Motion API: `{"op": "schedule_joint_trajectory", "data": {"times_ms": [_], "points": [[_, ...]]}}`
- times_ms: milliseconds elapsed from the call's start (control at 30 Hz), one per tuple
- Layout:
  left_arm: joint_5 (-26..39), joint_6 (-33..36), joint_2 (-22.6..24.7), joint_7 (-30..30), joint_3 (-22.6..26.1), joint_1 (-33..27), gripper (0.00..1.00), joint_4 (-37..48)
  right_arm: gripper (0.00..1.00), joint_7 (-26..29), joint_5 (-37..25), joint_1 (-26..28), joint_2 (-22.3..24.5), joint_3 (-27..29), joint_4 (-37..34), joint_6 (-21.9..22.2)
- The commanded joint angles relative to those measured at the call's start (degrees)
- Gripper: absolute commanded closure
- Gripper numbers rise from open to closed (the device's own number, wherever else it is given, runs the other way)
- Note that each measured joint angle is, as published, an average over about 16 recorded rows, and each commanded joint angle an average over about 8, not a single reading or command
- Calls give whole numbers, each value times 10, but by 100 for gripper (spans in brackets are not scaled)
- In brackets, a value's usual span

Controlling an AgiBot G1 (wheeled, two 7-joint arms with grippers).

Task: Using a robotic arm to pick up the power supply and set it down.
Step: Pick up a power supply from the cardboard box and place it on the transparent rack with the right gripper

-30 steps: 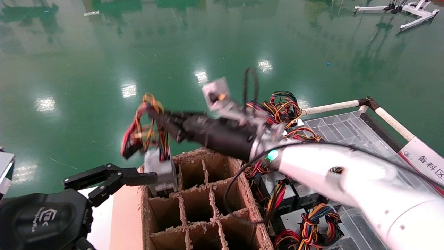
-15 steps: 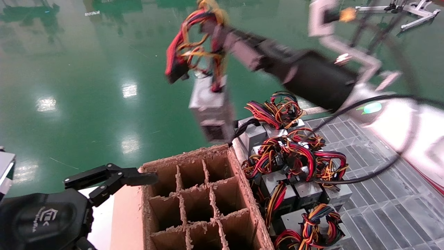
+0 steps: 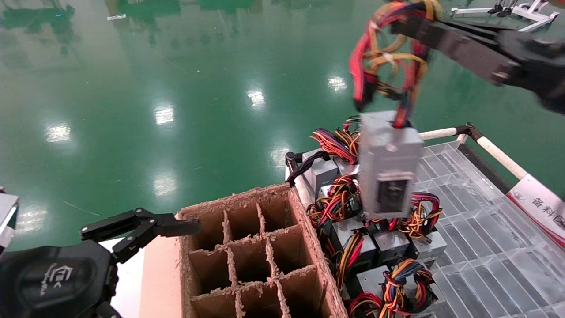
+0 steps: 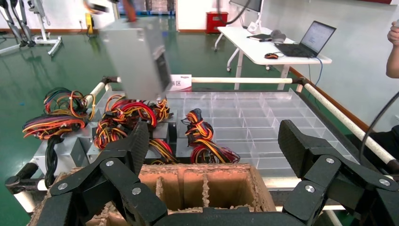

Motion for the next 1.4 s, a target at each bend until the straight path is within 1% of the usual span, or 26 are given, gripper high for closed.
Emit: {"op": "schedule_joint_trajectory", "data": {"times_ms": [33, 167, 333, 467, 700, 867, 1067, 1233, 1400], "points": [[0, 0, 0, 0, 0, 0, 0, 0, 100, 4, -10, 7, 35, -6, 20, -1], [0, 0, 0, 0, 0, 0, 0, 0, 100, 13, -23, 20, 95, -15, 50, 0], [0, 0, 0, 0, 0, 0, 0, 0, 100, 19, -40, 44, 154, -23, 64, 2], [0, 0, 0, 0, 0, 0, 0, 0, 100, 20, -67, 66, 187, -34, 71, 4], [0, 0, 0, 0, 0, 0, 0, 0, 100, 16, -137, 96, 232, -65, 87, 4], [0, 0, 0, 0, 0, 0, 0, 0, 100, 21, -171, 100, 251, -87, 98, 2], [0, 0, 0, 0, 0, 0, 0, 0, 100, 30, -189, 86, 261, -116, 124, 1], [0, 0, 0, 0, 0, 0, 0, 0, 100, 32, -194, 69, 255, -137, 133, 3], [0, 0, 0, 0, 0, 0, 0, 0, 100, 29, -193, 51, 234, -152, 119, 6]]}}
